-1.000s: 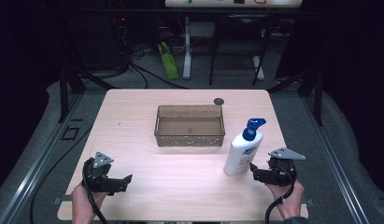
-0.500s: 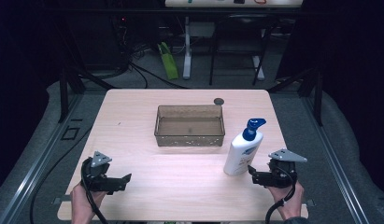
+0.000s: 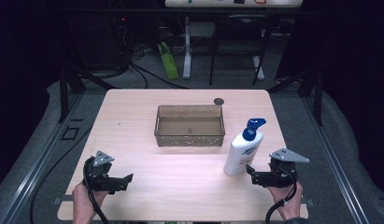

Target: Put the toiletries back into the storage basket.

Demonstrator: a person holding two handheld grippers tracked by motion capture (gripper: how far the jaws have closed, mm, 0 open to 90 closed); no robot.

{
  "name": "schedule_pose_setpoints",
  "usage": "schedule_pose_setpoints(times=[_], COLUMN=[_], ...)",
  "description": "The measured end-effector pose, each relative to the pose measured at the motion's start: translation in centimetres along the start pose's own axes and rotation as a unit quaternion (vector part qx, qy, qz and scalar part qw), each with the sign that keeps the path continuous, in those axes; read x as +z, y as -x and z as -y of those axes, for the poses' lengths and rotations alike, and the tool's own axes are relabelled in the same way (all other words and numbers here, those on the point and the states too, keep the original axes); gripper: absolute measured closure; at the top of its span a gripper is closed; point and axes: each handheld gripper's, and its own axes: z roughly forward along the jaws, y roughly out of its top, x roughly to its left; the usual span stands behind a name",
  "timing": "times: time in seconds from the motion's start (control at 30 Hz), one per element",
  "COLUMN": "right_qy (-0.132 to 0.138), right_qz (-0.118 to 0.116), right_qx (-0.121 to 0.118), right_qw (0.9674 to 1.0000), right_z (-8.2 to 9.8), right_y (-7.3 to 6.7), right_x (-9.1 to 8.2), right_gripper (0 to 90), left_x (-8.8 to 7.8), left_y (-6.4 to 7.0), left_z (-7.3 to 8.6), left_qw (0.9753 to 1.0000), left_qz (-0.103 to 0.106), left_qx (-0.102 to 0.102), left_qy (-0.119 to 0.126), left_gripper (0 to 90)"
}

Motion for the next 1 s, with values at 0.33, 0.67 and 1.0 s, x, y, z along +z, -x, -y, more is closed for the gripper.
schedule_pose_setpoints(times=[0.33, 0.67, 1.0], right_qy=[0.028, 0.061, 0.081], right_qz=[-0.012, -0.017, -0.021], right_qx=[0.003, -0.007, -0.018], right_qw=[0.9995, 0.9980, 0.9963], right_z=[-0.7, -1.3, -2.1], right_y=[-0.2, -0.3, -0.6], right_x=[-0.3, -0.8, -0.8], right_gripper=[0.0, 0.0, 0.0], left_x=[0.0, 0.1, 0.0], left_y=[0.1, 0.1, 0.0], left_z=[0.0, 0.0, 0.0], left_qw=[1.0000, 1.0000, 1.0000], left_qz=[0.000, 0.000, 0.000], left_qx=[0.004, 0.003, 0.003], left_qy=[-0.002, -0.001, 0.000], left_gripper=[0.0, 0.0, 0.0])
